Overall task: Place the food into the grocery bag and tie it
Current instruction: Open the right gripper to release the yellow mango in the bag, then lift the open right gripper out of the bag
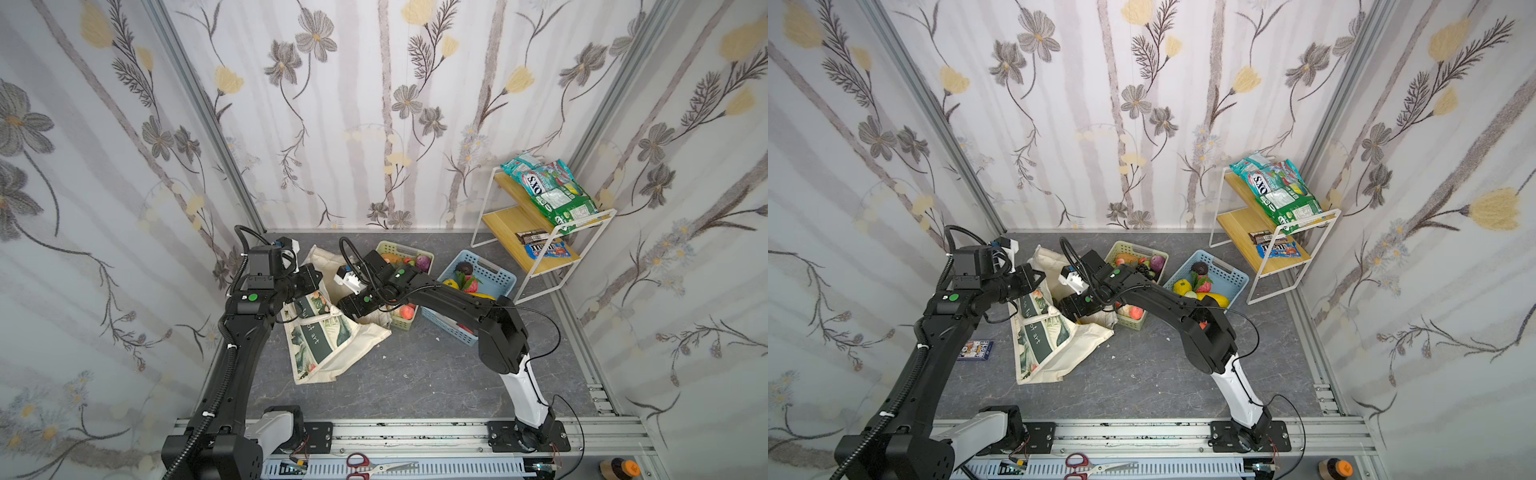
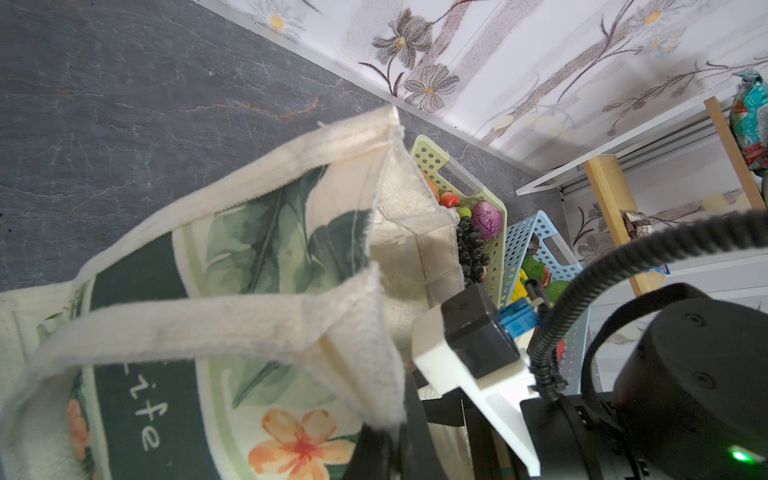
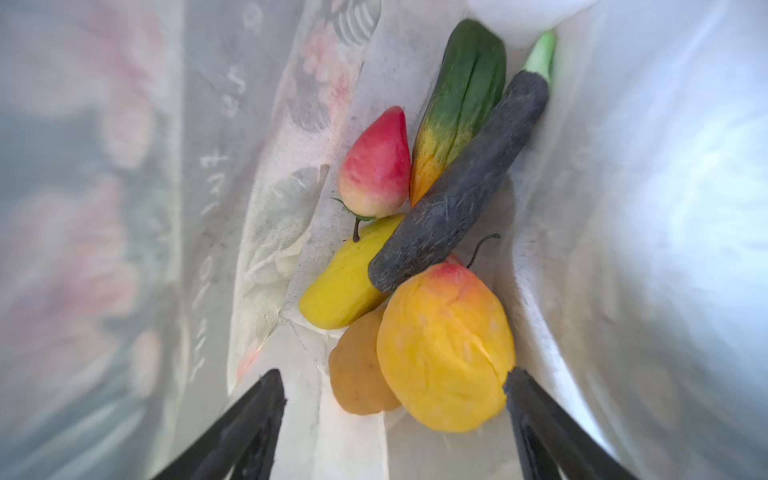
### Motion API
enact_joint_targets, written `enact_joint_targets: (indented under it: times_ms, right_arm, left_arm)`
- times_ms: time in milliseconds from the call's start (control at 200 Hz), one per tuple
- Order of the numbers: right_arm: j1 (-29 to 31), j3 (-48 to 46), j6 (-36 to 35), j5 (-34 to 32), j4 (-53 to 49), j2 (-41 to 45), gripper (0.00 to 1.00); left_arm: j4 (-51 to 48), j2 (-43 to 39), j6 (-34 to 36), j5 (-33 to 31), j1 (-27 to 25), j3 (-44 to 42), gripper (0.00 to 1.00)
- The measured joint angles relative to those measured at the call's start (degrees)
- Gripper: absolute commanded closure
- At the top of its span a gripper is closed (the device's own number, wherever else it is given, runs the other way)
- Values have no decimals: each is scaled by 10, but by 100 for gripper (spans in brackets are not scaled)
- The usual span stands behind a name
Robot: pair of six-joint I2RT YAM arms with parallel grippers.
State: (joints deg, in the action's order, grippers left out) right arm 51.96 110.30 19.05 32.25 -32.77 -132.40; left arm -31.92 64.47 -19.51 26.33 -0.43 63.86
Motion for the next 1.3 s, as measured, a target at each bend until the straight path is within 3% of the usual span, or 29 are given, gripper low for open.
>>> enact_joint_targets:
  times_ms: [395,764,1104,1299]
  right_arm:
    - [-48,-10,17,-45,10,80,24]
    - [-102,-85,23,-112,19,112,46]
    - [-96,-131,24,-90,39,90,59]
    - [-92,-136,30,-68,54,73,77]
  left_arm:
    - [2,-2,0,-2,1,-4,100]
    - [4,5,1,-2,2,-4,100]
    - [8,14,2,-2,2,-2,100]
    - [9,17,2,-2,3,1,100]
